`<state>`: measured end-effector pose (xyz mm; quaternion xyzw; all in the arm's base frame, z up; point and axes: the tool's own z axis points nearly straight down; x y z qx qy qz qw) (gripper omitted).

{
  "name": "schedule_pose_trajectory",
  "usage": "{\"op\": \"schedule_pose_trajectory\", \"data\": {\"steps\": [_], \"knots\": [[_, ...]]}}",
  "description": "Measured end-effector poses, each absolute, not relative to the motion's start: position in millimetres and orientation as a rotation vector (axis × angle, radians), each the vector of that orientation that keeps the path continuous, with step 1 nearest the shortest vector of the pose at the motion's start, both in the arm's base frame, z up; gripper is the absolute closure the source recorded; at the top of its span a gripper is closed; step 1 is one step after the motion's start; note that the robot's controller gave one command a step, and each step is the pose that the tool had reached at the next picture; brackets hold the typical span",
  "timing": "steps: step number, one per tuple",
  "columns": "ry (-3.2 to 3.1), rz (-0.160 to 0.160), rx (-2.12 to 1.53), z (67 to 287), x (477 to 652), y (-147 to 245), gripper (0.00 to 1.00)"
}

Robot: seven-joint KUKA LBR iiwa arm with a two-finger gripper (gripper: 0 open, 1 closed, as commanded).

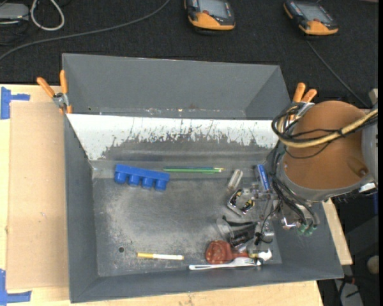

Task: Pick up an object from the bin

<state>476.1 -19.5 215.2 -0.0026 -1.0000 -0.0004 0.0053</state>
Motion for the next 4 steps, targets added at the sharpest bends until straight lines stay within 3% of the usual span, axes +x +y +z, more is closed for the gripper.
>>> {"op": "schedule_pose_trajectory", "data": {"steps": [1,2,4], "knots": [[-3.139,-0.001,-0.007,219,477.7,-19,0.0],[-3.132,-0.002,0.215,139,481.7,-53,0.0],[-3.018,-0.008,0.85,135,507.1,-98,0.0]]}}
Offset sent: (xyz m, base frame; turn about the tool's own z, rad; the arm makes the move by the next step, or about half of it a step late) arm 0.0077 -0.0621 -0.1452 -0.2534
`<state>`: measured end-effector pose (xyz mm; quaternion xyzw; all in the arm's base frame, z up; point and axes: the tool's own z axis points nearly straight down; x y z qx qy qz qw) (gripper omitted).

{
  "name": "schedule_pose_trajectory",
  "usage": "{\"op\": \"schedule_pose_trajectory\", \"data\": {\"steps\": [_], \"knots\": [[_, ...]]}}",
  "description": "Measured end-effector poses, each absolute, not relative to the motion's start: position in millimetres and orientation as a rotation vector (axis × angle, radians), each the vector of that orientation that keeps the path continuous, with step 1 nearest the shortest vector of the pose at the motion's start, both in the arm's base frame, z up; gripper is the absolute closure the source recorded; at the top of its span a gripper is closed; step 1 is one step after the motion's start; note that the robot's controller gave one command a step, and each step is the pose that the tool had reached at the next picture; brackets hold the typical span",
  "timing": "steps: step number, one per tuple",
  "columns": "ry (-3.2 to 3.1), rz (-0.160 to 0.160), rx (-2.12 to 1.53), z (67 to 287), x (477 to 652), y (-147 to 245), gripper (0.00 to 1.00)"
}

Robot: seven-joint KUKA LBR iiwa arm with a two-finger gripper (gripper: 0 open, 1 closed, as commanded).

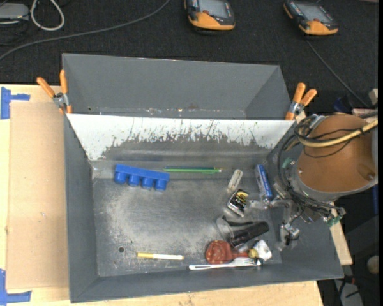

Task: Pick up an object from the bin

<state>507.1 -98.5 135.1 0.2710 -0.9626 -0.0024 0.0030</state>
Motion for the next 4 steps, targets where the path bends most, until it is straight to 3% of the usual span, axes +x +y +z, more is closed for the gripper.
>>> {"op": "schedule_pose_trajectory", "data": {"steps": [1,2,4], "knots": [[-2.898,-0.006,1.204,74,501.7,-97,0.0],[-2.739,-0.001,1.533,71,503.6,-98,1.0],[-2.742,-0.002,1.527,86,503.4,-98,1.0]]}}
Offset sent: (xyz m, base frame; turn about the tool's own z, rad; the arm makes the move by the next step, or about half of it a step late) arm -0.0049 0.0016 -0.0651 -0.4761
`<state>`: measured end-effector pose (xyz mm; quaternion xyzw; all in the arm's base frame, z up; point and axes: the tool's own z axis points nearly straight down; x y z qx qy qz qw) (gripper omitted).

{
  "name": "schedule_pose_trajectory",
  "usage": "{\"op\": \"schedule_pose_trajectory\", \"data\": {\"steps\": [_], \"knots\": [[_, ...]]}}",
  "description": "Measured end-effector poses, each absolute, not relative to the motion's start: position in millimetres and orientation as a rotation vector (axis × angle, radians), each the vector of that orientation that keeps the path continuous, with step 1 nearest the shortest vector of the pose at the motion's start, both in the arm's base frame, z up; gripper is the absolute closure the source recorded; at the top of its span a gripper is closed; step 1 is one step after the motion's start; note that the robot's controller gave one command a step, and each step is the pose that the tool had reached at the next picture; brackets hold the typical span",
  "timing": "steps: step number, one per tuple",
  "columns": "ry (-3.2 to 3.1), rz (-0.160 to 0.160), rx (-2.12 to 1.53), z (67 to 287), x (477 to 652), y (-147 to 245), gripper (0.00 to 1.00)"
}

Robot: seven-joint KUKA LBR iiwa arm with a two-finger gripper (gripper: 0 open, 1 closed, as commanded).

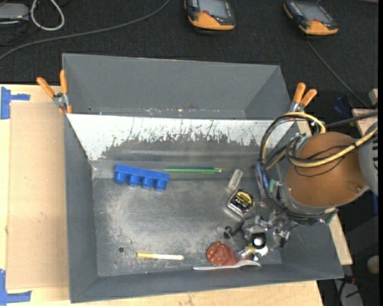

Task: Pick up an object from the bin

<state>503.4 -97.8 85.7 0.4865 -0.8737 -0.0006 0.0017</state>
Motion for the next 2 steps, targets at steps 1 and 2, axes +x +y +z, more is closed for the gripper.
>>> {"op": "schedule_pose_trajectory", "data": {"steps": [1,2], "knots": [[-2.743,-0.004,1.527,93,503.2,-97,1.0],[-2.744,-0.01,1.521,108,502.6,-96,1.0]]}}
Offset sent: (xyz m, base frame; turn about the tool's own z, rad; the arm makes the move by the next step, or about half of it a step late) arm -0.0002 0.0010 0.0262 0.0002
